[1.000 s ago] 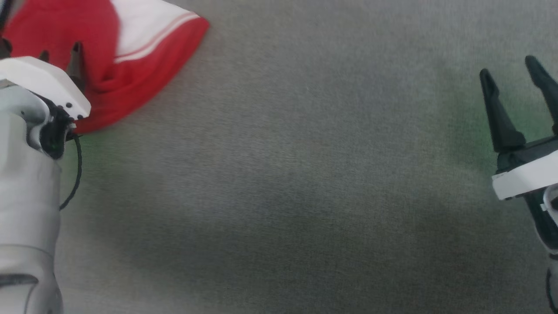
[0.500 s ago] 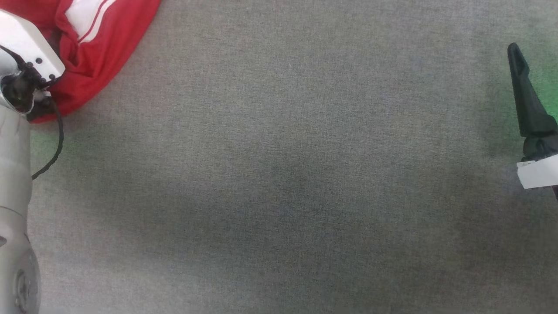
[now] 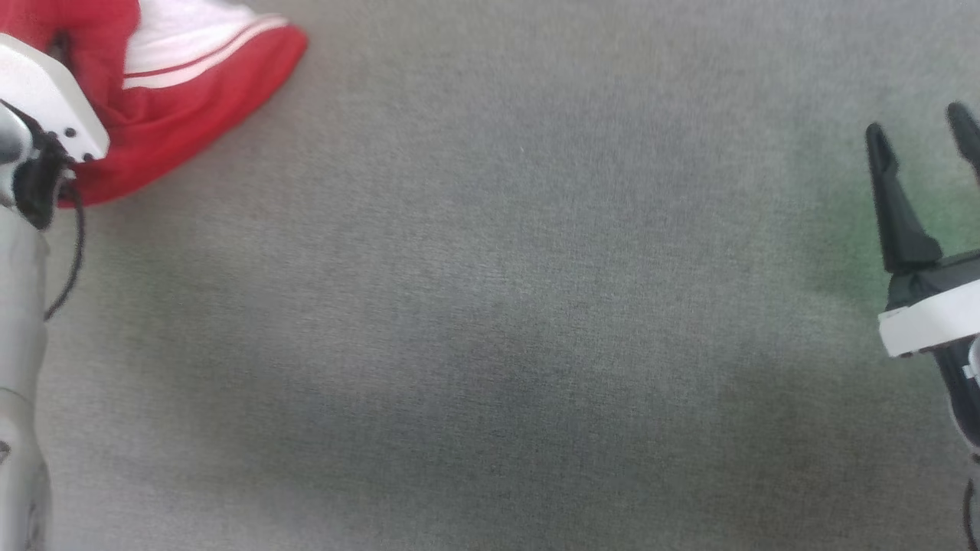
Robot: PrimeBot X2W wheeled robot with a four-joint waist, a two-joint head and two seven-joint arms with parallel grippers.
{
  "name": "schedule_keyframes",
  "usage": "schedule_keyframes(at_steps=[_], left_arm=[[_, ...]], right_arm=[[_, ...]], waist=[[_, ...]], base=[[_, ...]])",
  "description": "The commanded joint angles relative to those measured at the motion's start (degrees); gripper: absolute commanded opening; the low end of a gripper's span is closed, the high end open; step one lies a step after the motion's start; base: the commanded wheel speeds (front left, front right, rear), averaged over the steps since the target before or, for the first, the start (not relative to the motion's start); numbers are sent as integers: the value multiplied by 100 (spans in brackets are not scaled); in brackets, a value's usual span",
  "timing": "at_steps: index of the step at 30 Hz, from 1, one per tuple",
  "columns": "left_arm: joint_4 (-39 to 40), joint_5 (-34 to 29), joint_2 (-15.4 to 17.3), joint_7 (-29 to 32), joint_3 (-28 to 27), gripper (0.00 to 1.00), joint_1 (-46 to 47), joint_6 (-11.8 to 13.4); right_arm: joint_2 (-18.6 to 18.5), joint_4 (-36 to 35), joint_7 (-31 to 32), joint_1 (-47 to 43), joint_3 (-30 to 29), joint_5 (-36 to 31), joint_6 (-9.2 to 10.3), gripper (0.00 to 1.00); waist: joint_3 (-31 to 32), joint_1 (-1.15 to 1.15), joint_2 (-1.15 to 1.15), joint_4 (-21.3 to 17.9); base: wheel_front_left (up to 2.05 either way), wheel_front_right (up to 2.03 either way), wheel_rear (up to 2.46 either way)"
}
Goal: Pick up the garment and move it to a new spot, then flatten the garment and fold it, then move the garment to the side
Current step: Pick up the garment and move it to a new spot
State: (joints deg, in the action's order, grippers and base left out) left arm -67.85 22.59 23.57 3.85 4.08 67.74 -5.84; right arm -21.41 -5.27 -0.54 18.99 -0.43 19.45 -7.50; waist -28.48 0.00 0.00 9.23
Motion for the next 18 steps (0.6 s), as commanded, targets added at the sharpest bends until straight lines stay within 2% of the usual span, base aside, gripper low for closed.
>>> schedule_keyframes(at_steps=[1, 9, 18], left_arm=[[87, -104, 67, -95, 57, 0, 43, -30], [680, -278, 272, -154, 521, 0, 255, -143], [1987, 75, 449, 629, 1159, 0, 152, -154]], right_arm=[[47, 36, -29, -59, -1, 22, 2, 100], [291, 333, -148, -250, 74, -1, 2, 100], [492, 494, -234, -378, 7, -38, 2, 100]], waist=[[337, 0, 0, 84], [1125, 0, 0, 204], [1688, 0, 0, 164]], base=[[0, 0, 0], [0, 0, 0], [0, 0, 0]])
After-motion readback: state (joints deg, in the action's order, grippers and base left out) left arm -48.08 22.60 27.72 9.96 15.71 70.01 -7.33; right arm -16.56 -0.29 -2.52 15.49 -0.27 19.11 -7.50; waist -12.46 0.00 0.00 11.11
